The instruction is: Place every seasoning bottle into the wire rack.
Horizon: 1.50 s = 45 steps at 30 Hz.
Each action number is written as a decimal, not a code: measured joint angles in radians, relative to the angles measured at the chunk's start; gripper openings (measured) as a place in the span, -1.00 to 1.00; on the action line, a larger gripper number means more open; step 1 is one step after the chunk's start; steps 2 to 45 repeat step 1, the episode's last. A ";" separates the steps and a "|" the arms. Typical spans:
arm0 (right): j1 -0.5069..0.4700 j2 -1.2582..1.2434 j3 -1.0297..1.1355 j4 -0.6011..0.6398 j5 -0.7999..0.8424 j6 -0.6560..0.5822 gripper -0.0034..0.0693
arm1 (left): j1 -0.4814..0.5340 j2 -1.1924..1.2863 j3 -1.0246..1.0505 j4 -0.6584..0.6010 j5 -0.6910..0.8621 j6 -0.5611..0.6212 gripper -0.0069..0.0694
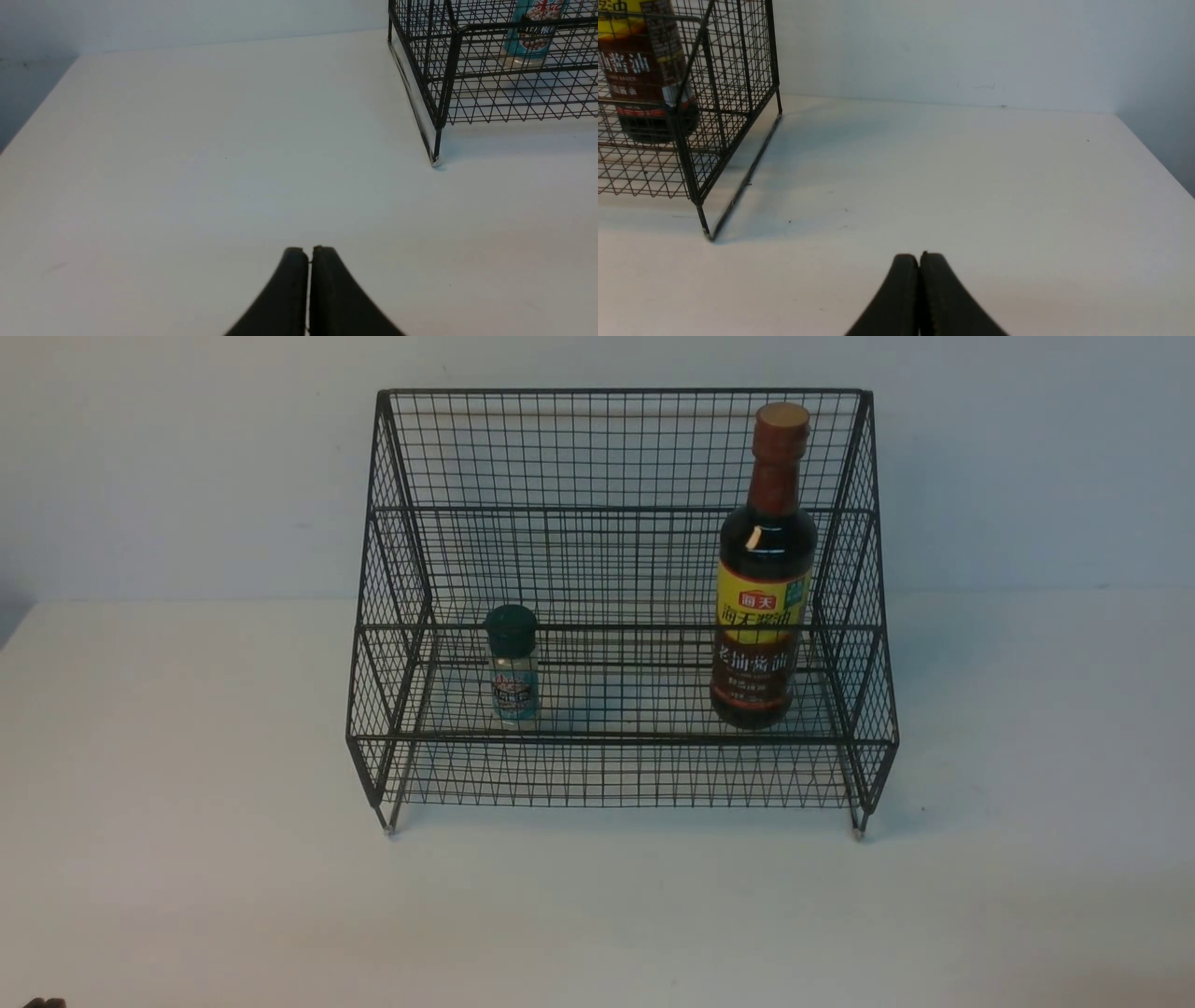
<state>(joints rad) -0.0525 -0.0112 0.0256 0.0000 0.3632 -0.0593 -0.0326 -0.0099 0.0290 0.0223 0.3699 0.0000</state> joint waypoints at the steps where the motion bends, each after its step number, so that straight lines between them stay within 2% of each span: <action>1: 0.000 0.000 0.000 0.000 0.000 0.000 -0.95 | 0.000 0.000 0.000 0.000 0.000 0.000 -0.83; 45: 0.000 0.000 0.000 0.000 0.000 0.000 -0.95 | 0.000 0.000 0.000 0.000 0.000 0.000 -0.83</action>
